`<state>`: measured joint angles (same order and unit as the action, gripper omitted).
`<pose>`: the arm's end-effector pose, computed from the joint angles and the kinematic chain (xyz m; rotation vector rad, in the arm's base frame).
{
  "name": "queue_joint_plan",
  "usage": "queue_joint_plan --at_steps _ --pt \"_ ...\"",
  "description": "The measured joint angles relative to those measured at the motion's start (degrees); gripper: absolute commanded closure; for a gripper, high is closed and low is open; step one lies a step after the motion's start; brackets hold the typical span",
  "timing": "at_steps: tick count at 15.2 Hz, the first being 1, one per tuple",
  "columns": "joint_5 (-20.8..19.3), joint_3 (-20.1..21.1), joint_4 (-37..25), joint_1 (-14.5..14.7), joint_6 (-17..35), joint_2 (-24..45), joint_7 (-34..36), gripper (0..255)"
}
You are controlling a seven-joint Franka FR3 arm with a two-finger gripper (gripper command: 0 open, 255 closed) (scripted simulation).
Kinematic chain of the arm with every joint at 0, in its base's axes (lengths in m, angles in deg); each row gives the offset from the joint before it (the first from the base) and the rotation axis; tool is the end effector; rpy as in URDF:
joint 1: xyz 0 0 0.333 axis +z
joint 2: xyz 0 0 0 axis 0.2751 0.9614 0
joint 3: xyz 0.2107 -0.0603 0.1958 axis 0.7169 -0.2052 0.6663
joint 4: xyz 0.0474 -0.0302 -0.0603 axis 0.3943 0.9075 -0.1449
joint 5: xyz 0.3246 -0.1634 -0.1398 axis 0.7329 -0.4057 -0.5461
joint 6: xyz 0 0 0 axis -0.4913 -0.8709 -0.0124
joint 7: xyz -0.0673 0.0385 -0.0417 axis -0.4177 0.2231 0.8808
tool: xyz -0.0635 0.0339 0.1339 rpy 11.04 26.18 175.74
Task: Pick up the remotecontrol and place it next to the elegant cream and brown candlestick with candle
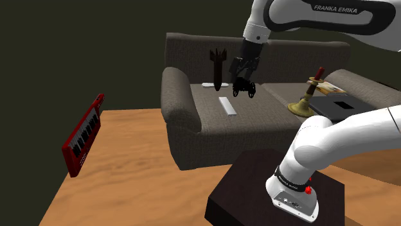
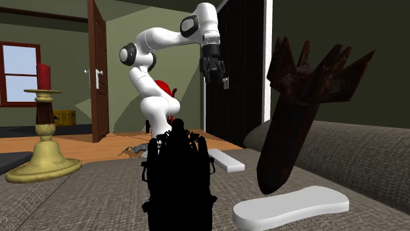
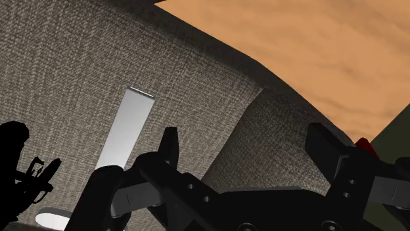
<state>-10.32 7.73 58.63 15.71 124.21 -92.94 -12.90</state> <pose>0.3344 -0.0237 0.5413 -3.0615 0.3421 -0.1501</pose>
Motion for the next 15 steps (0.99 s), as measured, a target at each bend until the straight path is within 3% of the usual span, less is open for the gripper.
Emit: queue_joint_plan --at_steps 6,15 --pt "-1.59 -2.03 2.65 -1.75 6.45 4.68 -0.42 0" --pt "-4.02 -6.49 2.75 -5.08 18.97 18.77 -0.77 0"
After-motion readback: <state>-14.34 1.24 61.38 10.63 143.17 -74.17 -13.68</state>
